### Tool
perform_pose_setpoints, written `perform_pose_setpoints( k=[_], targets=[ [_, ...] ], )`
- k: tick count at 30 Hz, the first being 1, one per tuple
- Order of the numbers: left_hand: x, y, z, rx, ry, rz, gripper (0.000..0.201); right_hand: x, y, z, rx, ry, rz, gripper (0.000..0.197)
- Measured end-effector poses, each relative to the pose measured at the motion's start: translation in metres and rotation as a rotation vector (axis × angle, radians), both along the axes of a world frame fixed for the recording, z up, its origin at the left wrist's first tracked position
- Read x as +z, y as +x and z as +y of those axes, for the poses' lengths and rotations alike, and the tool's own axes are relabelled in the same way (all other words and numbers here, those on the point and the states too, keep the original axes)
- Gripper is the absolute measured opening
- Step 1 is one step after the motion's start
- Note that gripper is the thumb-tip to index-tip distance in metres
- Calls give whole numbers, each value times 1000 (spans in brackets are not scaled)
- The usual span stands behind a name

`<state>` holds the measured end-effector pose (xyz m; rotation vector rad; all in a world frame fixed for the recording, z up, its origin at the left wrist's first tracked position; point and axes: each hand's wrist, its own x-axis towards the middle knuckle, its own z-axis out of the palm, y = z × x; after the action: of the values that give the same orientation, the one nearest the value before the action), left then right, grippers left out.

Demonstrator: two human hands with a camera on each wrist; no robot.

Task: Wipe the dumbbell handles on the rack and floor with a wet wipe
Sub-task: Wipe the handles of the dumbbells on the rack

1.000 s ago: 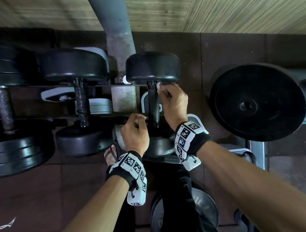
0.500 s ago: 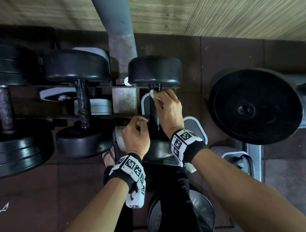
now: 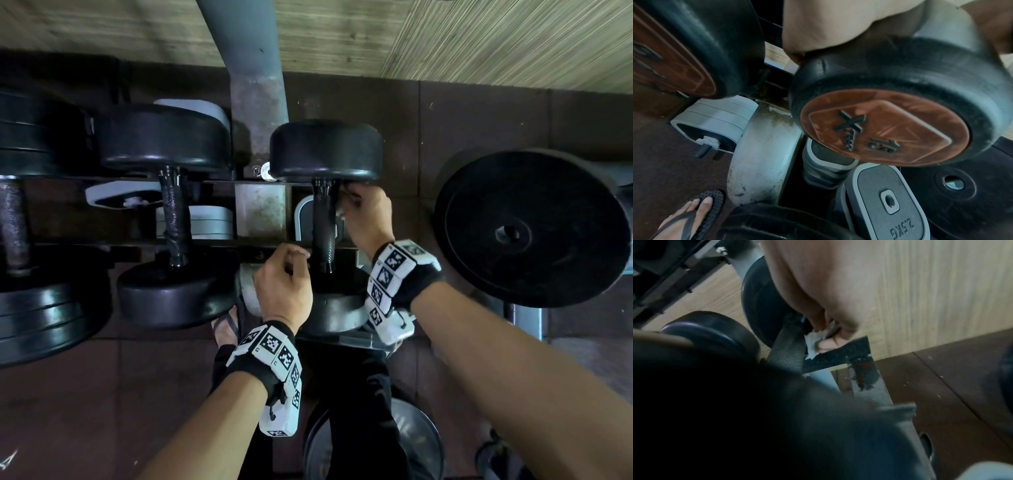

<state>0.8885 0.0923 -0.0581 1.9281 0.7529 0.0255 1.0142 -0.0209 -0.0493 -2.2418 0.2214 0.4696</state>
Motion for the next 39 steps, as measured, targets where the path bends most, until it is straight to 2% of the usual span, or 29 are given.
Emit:
perform_pose_setpoints(
  k=[2,4,8,13,17,29,32,33,34,36,37,39],
  targets=[
    [-1,0,0,9,-18,3,28,-2,6,5,71,14,40,20],
    [-2,0,-1,21,-40,0,29,-2,4,2,50,56,20,20],
    [-1,1,-1,35,-55,-5,29,0,-5,-2,-80,85,-103,14],
    [1,2,-2,47,-61,-1,31,2,-17,5,-132,83,-306,10],
    [1,2,-2,44,-49,5,27,2,-21,8,-98,63,-392,10],
    [2,0,-3,34,-41,7,25,10,-26,10,38,77,-486,12],
    [4,2,1,-64,-33,103,17,15,-27,23,167,115,-410,14],
    [5,4,5,-67,-127,113,14,16,-28,25,178,113,-378,14],
    [7,8,12,-49,-272,107,20,16,-29,24,160,119,-336,14],
    [16,20,31,-49,-496,80,42,19,-33,16,120,178,-193,13],
    [23,27,40,-116,-528,91,48,21,-37,12,106,252,-110,13],
    [37,41,52,-304,-529,135,42,23,-50,5,40,453,14,8]
  ],
)
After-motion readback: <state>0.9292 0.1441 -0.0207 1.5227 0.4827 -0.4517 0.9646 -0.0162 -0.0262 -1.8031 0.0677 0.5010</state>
